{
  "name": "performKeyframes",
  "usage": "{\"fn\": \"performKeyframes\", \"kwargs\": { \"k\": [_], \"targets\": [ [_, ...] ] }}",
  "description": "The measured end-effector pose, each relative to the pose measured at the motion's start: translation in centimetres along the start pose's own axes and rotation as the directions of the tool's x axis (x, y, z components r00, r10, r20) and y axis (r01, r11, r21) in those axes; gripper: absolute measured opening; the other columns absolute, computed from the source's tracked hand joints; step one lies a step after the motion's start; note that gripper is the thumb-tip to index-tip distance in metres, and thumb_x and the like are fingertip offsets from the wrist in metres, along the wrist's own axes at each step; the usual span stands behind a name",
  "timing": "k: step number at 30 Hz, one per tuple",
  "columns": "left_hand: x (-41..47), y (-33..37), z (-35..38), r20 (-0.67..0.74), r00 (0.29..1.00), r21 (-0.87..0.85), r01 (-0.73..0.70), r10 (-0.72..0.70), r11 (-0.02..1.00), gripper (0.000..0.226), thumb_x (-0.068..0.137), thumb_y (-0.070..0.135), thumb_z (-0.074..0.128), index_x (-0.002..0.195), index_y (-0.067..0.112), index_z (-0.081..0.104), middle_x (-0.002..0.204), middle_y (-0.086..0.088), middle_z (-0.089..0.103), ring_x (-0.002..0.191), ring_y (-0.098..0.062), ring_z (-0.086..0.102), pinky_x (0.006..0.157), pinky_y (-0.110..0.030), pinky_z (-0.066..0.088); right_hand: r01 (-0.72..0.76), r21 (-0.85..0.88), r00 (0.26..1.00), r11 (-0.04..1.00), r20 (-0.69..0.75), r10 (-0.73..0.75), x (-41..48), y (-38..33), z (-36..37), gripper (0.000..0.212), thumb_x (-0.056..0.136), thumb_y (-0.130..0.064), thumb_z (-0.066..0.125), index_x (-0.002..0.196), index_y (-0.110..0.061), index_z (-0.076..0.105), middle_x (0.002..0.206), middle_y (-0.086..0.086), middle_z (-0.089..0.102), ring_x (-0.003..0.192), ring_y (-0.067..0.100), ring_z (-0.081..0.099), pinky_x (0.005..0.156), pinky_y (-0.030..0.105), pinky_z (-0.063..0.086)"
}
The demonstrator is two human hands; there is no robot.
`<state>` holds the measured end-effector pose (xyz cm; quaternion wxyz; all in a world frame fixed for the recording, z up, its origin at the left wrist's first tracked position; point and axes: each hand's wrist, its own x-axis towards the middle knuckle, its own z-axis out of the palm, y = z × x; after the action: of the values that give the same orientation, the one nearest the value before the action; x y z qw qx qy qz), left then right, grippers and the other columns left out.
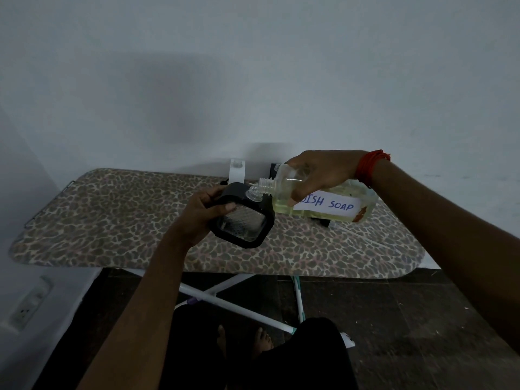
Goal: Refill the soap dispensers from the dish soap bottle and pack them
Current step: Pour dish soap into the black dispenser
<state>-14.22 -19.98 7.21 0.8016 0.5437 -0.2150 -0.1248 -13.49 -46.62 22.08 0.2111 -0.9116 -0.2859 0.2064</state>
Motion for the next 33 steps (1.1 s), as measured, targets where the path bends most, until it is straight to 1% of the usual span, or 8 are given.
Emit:
{"fn": "performKeyframes", "kwargs": {
  "k": [4,9,14,18,21,25,29,33],
  "targets": [
    [0.02,0.10,0.00,0.006,1.000,0.001,0.001,-0.001,1.000,0.052,0.061,0.035,0.091,0.107,0.019,0.074,0.103,-0.004,0.073,0.097,-0.021,0.069,0.078,-0.029,0.055,-0.006,-0.005,1.000,1.000,-0.005,0.006,-0.03,-0.04,-0.10,0.038,0.069,-0.052,0.080,0.101,-0.034,0.070,0.102,0.015,0.070,0.093,0.036,0.066,0.083,0.052,0.054],
    [0.11,0.10,-0.10,-0.006,1.000,-0.003,0.001,-0.001,1.000,0.057,0.060,0.034,0.091,0.111,0.016,0.073,0.105,-0.007,0.073,0.099,-0.023,0.069,0.079,-0.031,0.055,-0.007,0.002,1.000,1.000,0.010,0.007,-0.34,-0.37,-0.23,0.026,0.077,-0.037,0.082,0.100,-0.030,0.071,0.094,-0.004,0.071,0.084,0.021,0.067,0.079,0.041,0.052],
    [0.18,0.05,-0.16,-0.022,1.000,-0.003,0.003,-0.003,1.000,0.062,0.058,0.034,0.092,0.113,0.014,0.071,0.106,-0.008,0.073,0.099,-0.024,0.068,0.080,-0.032,0.055,0.009,-0.002,1.000,1.000,0.007,-0.009,-0.19,-0.36,-0.21,0.043,0.063,-0.059,0.077,0.098,-0.036,0.070,0.101,0.012,0.071,0.094,0.036,0.066,0.086,0.053,0.053],
    [0.14,0.15,-0.07,-0.011,1.000,-0.008,-0.001,0.001,1.000,0.059,0.058,0.034,0.092,0.110,0.015,0.073,0.105,-0.007,0.073,0.098,-0.023,0.069,0.079,-0.031,0.055,0.006,0.015,1.000,1.000,0.004,-0.006,-0.30,-0.33,-0.20,0.050,0.062,-0.059,0.077,0.102,-0.029,0.070,0.100,0.014,0.072,0.092,0.038,0.067,0.081,0.049,0.055],
    [0.13,0.20,-0.04,-0.007,1.000,-0.001,-0.003,0.003,1.000,0.058,0.058,0.035,0.092,0.110,0.016,0.073,0.104,-0.006,0.073,0.097,-0.022,0.069,0.079,-0.030,0.055,-0.013,0.000,1.000,1.000,-0.006,0.013,-0.21,-0.13,-0.21,0.052,0.062,-0.059,0.078,0.103,-0.028,0.070,0.100,0.012,0.073,0.093,0.035,0.068,0.086,0.051,0.055],
    [0.18,0.21,0.03,-0.020,1.000,-0.006,0.002,-0.002,1.000,0.060,0.056,0.036,0.093,0.109,0.017,0.074,0.103,-0.006,0.074,0.096,-0.022,0.070,0.077,-0.030,0.055,-0.011,-0.003,1.000,1.000,-0.011,0.011,-0.32,-0.36,-0.24,0.046,0.064,-0.057,0.079,0.102,-0.031,0.070,0.102,0.010,0.071,0.092,0.032,0.067,0.085,0.049,0.054],
    [0.23,0.16,-0.05,-0.016,1.000,-0.007,0.000,0.000,1.000,0.061,0.057,0.035,0.093,0.111,0.015,0.073,0.104,-0.007,0.073,0.097,-0.022,0.069,0.078,-0.030,0.055,-0.012,-0.011,1.000,1.000,-0.001,0.012,-0.37,-0.37,-0.29,0.034,0.074,-0.044,0.082,0.101,-0.028,0.071,0.094,0.007,0.070,0.079,0.025,0.065,0.076,0.044,0.051],
    [0.31,0.01,-0.13,-0.018,1.000,-0.002,-0.007,0.007,1.000,0.064,0.059,0.034,0.092,0.115,0.012,0.070,0.107,-0.009,0.072,0.100,-0.024,0.068,0.081,-0.032,0.055,0.017,-0.007,1.000,1.000,-0.002,-0.017,-0.20,-0.16,-0.30,0.045,0.064,-0.059,0.077,0.101,-0.032,0.070,0.105,0.019,0.068,0.095,0.040,0.063,0.085,0.054,0.052]
  ]
}}
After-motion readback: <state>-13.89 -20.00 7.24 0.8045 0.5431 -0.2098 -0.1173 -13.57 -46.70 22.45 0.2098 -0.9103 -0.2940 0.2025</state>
